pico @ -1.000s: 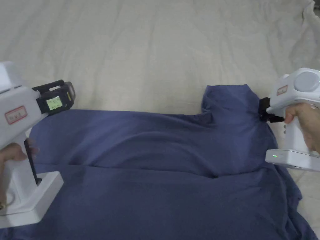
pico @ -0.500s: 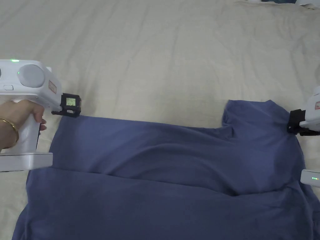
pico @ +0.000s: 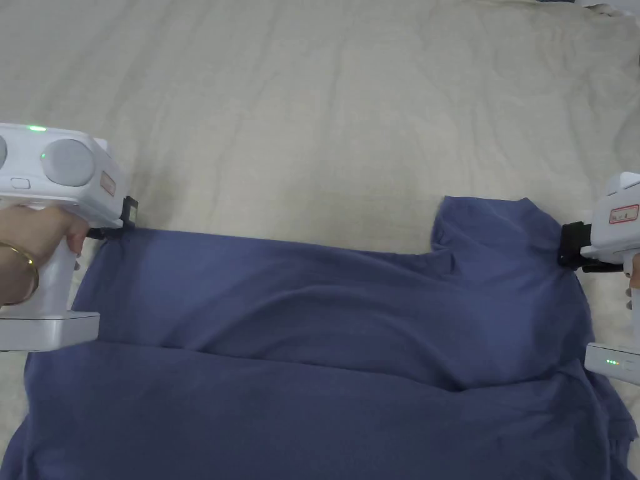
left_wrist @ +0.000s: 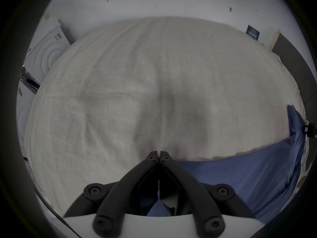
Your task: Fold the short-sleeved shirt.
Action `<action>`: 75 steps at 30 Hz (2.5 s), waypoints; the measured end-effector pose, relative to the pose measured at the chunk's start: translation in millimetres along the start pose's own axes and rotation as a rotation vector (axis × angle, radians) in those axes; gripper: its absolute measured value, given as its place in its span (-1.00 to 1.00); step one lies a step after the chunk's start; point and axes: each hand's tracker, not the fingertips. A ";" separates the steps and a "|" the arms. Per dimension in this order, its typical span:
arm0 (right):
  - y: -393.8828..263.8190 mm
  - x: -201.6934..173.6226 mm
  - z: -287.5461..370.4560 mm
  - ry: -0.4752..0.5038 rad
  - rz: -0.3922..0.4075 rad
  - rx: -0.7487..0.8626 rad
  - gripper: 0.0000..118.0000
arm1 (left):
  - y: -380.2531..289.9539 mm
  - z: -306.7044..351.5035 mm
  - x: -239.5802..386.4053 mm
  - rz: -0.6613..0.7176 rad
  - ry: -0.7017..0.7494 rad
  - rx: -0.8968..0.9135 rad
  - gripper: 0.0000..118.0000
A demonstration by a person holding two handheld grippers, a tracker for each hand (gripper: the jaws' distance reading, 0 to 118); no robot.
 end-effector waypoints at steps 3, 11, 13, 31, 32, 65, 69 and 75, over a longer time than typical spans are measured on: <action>-5.7 0.8 18.4 0.016 0.000 0.050 -0.99 | -5.6 34.7 -12.0 0.040 -0.027 0.137 -1.00; -46.7 16.6 100.1 0.042 -0.005 0.202 -0.99 | -45.5 125.1 -47.9 0.090 -0.103 0.298 -1.00; -62.0 24.6 121.6 0.059 -0.016 0.225 -0.99 | -59.2 142.2 -57.2 0.097 -0.126 0.320 -1.00; -253.0 68.2 110.4 0.062 -0.188 0.060 -0.99 | -229.3 130.3 -60.3 0.148 -0.089 0.122 -1.00; -258.3 68.4 103.4 0.051 -0.203 0.043 -0.99 | -234.5 123.7 -58.7 0.154 -0.079 0.096 -1.00; -285.5 -0.6 255.9 0.089 0.025 0.943 0.19 | -258.6 269.0 49.6 -0.028 -0.138 0.908 -0.79; -289.3 -7.8 255.5 0.063 0.023 0.974 -1.00 | -260.0 270.3 51.7 -0.018 -0.170 0.907 -1.00; -288.7 -9.1 252.7 0.095 0.012 0.948 -1.00 | -260.5 269.6 52.1 -0.022 -0.170 0.897 -1.00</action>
